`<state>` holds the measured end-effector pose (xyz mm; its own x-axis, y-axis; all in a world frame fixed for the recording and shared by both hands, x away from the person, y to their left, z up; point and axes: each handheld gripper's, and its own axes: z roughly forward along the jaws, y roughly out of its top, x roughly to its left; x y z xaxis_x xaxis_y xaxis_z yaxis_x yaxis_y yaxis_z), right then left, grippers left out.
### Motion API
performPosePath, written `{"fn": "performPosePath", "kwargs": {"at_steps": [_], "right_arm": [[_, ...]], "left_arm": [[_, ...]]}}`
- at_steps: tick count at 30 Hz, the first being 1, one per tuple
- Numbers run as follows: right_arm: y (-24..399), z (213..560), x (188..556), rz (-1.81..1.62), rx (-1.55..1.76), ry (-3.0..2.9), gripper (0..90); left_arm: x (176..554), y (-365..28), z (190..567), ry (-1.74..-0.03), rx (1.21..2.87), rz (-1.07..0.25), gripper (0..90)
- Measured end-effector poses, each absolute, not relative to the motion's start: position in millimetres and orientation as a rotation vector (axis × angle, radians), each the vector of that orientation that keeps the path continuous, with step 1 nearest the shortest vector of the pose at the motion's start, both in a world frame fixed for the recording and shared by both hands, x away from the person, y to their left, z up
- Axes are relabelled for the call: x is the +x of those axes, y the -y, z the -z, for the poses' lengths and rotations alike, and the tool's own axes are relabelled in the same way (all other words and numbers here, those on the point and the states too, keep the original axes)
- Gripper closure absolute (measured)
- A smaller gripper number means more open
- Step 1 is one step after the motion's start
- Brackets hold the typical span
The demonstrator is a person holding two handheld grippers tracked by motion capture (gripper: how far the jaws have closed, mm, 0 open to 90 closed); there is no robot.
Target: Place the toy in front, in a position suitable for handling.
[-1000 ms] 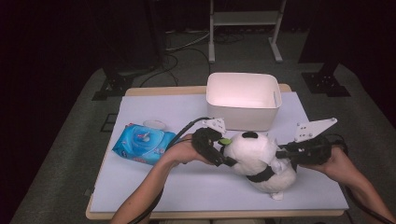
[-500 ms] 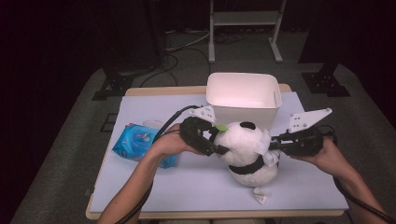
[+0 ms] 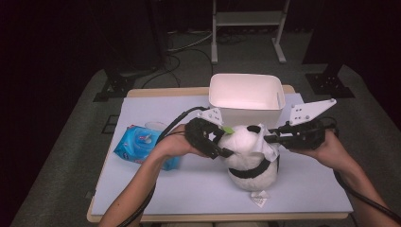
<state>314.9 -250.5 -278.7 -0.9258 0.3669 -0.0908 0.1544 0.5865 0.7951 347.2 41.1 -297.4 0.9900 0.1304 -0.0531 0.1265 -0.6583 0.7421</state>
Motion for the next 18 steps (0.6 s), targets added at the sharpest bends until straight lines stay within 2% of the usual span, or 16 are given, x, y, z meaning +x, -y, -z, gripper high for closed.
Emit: {"fn": "performPosePath", "kwargs": {"at_steps": [6,14,18], "right_arm": [[260,293,315,-1.281,0.478,-2.565,78.9],[269,298,312,-1.275,0.522,-2.559,78.9],[274,300,311,-1.282,0.532,-2.554,78.8]], "left_arm": [[348,-40,301,-0.188,2.268,0.005,27.4],[354,-42,311,-0.231,2.286,0.032,14.9],[356,-37,319,-0.222,2.262,0.094,17.2]]}}
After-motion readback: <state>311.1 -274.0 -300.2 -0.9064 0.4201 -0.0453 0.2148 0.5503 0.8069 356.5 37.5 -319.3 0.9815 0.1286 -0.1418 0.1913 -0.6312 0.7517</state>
